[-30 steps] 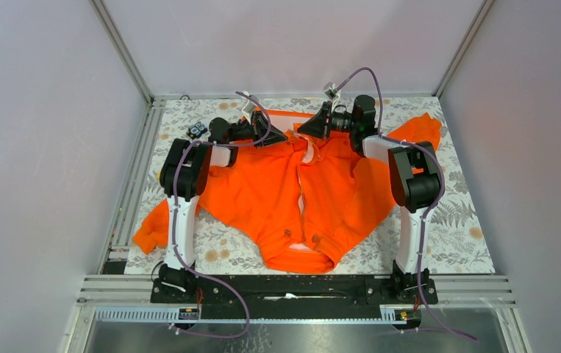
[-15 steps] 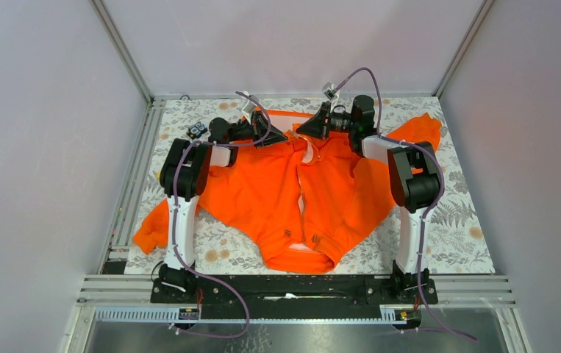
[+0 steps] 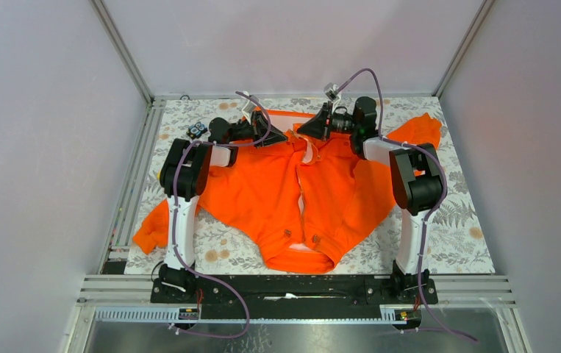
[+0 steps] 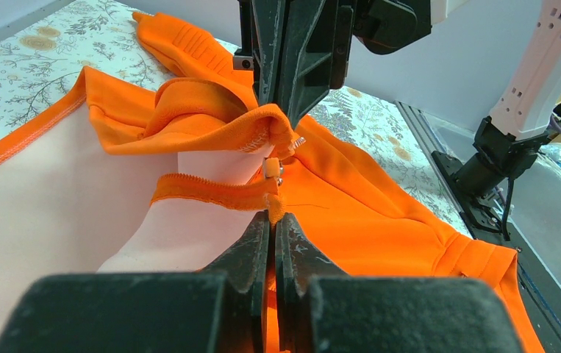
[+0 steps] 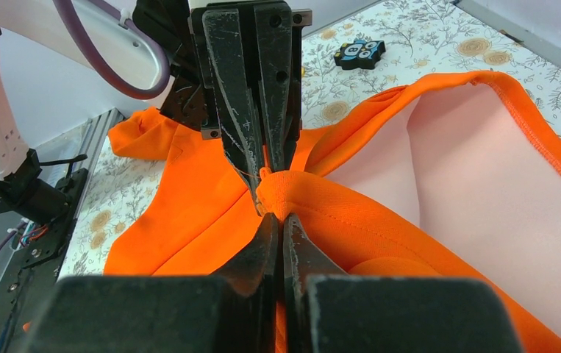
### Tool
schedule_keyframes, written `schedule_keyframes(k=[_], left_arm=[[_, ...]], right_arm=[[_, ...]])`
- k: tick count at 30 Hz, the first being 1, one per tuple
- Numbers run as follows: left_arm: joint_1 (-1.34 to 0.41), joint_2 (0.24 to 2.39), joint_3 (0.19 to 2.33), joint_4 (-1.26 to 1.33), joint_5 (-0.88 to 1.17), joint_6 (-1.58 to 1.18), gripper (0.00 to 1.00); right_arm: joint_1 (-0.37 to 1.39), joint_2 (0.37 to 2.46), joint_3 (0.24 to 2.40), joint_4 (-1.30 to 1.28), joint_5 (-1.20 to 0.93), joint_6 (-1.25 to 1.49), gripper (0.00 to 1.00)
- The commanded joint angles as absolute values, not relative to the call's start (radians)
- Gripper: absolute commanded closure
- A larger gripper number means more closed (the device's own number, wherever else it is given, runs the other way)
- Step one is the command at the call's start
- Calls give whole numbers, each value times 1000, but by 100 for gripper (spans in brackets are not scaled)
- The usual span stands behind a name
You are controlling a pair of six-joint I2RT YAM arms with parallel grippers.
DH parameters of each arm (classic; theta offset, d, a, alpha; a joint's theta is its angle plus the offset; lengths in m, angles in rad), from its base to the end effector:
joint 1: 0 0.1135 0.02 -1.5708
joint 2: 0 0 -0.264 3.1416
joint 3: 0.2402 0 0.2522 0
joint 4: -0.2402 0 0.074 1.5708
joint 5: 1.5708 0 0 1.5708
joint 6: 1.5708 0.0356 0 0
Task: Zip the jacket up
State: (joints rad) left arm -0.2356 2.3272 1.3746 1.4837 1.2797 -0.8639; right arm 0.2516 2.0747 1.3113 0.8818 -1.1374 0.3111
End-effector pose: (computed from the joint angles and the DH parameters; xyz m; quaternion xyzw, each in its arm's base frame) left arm 0.4439 -0.1416 0.1833 0.3697 0.5391 -0.6167 0.4387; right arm 0.4319 0.1444 0.2292 -0.3858 0.5712 0.5185 0.5060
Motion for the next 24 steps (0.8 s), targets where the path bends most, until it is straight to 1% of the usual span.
schedule_keyframes(k=[1,4,7,10,15,24], left_arm=[[-233,2302,1398,1600,1288,-853,100],[-235,2300,1396,1600,1291,-850,100],[-235,2297,1391,1600,1290,-844,100],[-235,2298,1393,1600,1290,-845,100],[-236,2298,1393,1600,1291,-847,100],[-238,2313,1410,1600,1293,-859,100]], right_arm=[[256,2031,1327,927,-1146,312,100],[255,2031,1328,885,-1121,286,100],[255,2031,1354,768,-1069,210,100],[255,2032,1359,747,-1064,195,100],[255,2035,1355,773,-1080,212,100],[256,2021,1319,915,-1100,291,100]])
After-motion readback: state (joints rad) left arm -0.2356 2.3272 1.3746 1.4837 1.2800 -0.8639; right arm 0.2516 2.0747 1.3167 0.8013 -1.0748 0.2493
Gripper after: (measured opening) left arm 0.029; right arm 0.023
